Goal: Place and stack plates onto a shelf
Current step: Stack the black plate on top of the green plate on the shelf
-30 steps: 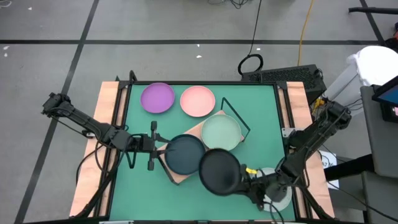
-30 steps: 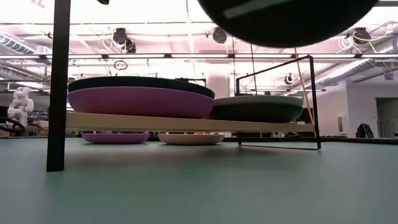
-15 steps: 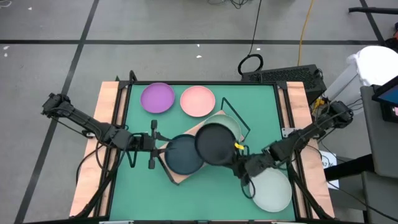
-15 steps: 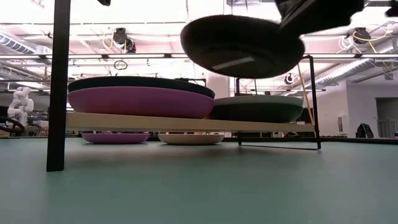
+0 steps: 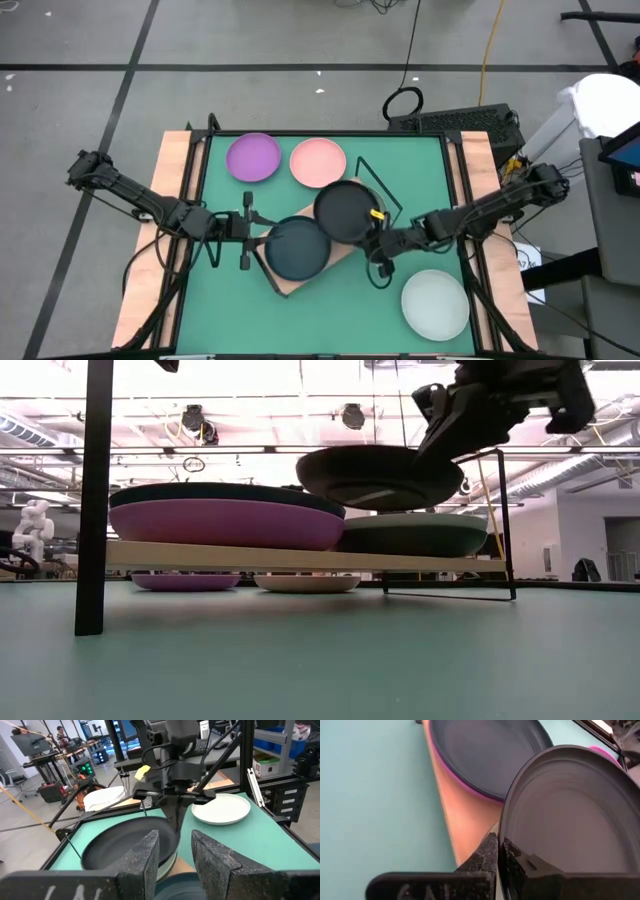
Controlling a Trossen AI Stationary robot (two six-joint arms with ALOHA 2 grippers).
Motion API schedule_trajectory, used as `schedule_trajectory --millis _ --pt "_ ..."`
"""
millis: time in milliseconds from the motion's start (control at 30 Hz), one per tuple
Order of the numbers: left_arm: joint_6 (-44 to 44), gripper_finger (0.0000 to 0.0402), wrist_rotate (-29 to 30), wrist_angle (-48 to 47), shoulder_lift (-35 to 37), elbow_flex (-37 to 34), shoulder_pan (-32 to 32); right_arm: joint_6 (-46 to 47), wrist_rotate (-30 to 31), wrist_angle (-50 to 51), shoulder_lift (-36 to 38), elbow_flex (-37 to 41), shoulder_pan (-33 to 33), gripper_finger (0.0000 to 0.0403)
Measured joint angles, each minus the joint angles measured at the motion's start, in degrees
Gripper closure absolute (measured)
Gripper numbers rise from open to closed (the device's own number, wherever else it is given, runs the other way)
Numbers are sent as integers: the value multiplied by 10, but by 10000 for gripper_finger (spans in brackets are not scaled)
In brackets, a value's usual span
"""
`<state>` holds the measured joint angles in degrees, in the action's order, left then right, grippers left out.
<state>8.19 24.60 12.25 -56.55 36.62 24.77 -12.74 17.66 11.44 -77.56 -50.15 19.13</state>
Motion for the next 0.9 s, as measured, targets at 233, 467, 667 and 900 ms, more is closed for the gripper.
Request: schedule_trajectory --millis 233,467,667,900 --pt "-1 280 0 0 0 0 0 21 -1 18 0 0 -12 399" --pt "-1 280 0 0 0 0 0 34 -21 23 0 0 -12 399" --pt "-1 280 0 0 0 0 0 52 -28 35 0 0 -16 399" --pt "-1 280 0 0 0 0 0 61 -28 43 0 0 -19 399"
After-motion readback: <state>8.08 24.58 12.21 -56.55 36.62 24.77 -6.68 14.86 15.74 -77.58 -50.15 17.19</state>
